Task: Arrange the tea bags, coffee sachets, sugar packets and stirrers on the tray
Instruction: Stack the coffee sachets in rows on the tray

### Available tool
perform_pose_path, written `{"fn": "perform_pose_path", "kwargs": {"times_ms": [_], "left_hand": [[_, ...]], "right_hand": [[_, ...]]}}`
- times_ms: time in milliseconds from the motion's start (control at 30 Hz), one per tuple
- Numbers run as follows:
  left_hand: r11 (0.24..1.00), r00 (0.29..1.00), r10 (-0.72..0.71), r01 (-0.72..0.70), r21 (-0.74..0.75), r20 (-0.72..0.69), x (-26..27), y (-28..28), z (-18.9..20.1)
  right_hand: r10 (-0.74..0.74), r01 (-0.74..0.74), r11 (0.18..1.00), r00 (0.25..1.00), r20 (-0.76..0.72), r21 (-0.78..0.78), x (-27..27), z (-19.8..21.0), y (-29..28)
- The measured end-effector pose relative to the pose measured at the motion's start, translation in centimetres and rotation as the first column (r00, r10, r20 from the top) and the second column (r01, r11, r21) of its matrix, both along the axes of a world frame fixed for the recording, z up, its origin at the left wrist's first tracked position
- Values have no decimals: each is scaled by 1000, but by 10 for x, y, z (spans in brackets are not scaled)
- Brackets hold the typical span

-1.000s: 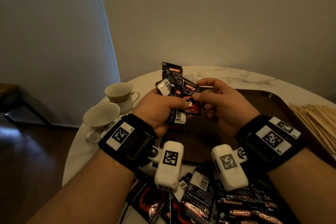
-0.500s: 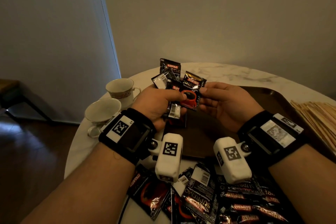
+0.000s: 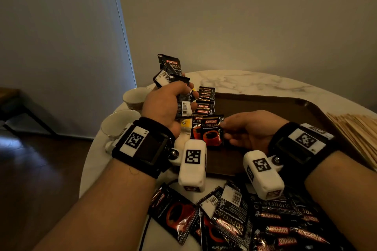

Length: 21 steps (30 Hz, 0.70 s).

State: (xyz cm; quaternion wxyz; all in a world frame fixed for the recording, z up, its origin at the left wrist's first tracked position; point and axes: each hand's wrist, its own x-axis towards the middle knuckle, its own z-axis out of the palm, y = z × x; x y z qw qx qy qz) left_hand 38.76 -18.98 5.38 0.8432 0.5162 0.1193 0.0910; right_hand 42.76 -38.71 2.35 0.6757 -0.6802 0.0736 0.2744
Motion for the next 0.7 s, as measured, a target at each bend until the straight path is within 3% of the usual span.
{"fn": "perform_pose_path", "kwargs": {"times_ms": [333, 700], "left_hand": [[1000, 1000, -7, 7, -13, -29, 0, 1, 0], [999, 999, -12, 11, -38, -36, -1, 1, -1]], "right_hand": [[69, -50, 953, 996, 51, -299, 4, 8, 21], [126, -87, 897, 990, 61, -434, 0, 15, 30]]}}
